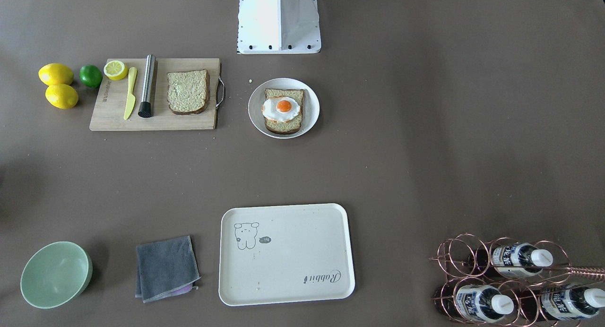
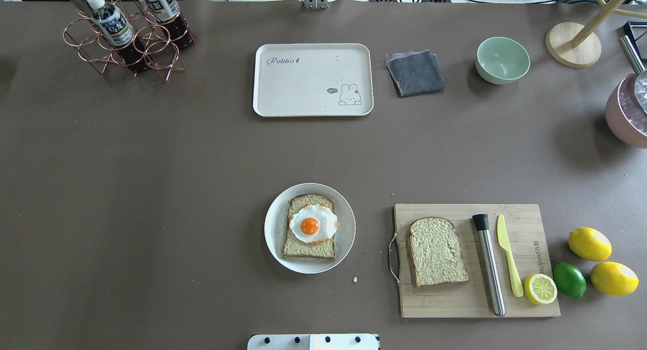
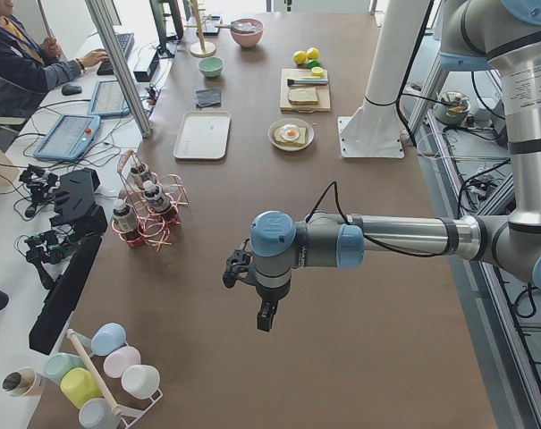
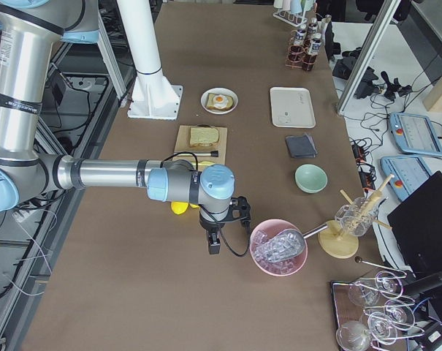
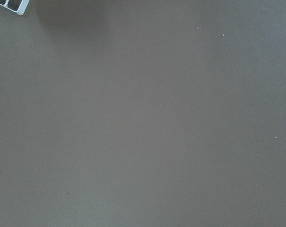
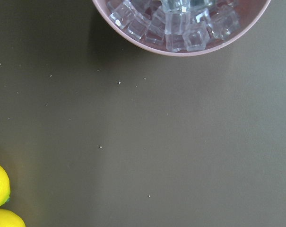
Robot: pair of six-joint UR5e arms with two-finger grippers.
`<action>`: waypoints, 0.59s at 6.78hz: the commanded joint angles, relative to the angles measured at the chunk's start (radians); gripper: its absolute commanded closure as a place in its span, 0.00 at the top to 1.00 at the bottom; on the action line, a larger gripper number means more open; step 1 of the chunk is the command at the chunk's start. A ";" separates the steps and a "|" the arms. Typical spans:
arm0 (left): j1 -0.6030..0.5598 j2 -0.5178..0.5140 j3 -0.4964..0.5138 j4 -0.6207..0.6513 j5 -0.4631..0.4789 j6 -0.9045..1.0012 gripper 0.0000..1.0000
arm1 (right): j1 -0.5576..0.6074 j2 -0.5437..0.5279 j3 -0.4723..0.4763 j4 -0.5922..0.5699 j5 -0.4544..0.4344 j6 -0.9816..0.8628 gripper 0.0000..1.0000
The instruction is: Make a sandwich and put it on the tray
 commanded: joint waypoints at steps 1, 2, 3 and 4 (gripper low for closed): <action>-0.002 -0.003 -0.011 -0.007 -0.009 0.004 0.97 | 0.000 -0.004 -0.001 0.000 0.000 0.000 1.00; -0.004 0.008 -0.018 -0.033 -0.044 0.002 0.97 | 0.000 -0.002 -0.003 -0.002 0.001 0.000 1.00; -0.007 0.015 -0.023 -0.089 -0.046 -0.001 0.97 | 0.000 -0.002 -0.002 0.000 0.001 0.000 1.00; -0.007 0.025 -0.025 -0.114 -0.045 0.005 0.97 | 0.000 -0.004 0.003 0.000 -0.006 -0.002 1.00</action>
